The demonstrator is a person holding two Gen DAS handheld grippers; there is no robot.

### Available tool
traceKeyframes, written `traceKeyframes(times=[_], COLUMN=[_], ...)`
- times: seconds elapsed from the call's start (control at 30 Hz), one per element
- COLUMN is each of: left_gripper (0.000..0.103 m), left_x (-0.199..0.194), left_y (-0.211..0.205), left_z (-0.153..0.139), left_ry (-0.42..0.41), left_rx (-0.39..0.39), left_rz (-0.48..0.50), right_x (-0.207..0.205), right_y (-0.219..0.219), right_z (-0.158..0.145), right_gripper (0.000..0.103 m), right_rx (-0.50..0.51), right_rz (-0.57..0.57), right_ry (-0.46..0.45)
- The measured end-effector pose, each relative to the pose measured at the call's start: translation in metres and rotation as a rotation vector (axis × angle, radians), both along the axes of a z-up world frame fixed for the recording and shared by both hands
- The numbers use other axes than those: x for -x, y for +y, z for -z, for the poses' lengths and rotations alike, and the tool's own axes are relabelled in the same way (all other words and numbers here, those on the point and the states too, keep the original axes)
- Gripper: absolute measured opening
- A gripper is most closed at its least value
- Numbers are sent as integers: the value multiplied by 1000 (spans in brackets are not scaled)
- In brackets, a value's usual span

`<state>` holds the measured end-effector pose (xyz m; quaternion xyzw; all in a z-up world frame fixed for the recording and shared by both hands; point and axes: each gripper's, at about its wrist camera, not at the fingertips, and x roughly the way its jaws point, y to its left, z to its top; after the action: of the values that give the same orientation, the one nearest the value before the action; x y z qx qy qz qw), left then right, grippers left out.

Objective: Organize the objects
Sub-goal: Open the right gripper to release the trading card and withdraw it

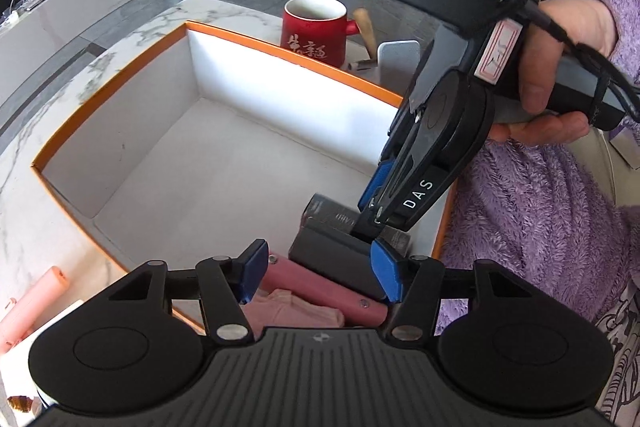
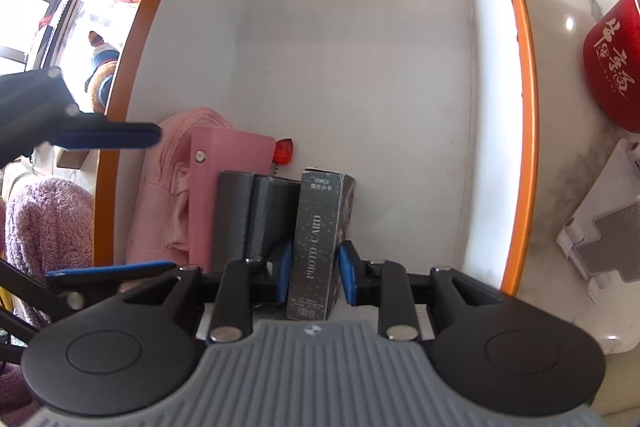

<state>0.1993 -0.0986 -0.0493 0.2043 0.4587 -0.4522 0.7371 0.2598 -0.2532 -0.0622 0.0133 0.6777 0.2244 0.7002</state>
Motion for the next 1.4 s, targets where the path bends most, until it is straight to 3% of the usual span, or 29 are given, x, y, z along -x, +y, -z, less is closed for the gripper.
traceKeyframes(times=[0.13, 0.3, 0.4, 0.73, 1.17, 1.4], left_gripper=[63, 61, 53, 53, 59, 59], left_x=[-4, -14, -18, -19, 5, 31], left_y=[-9, -21, -25, -27, -13, 14], left_z=[9, 21, 30, 29, -6, -37], left_ry=[13, 37, 77, 117, -3, -86], left_rx=[-7, -25, -55, -81, -54, -41], left_rz=[10, 21, 32, 45, -13, -74], right_x=[2, 4, 10, 11, 32, 58], right_y=[-3, -5, -7, -7, 0, 25], right_z=[-9, -2, 4, 5, -32, -70], right_gripper=[31, 17, 17, 16, 21, 39], right_rx=[-7, -18, -44, -52, -18, 7], right_rz=[-13, -28, -28, -25, -42, -124], right_ry=[-29, -15, -1, -2, -136, -282])
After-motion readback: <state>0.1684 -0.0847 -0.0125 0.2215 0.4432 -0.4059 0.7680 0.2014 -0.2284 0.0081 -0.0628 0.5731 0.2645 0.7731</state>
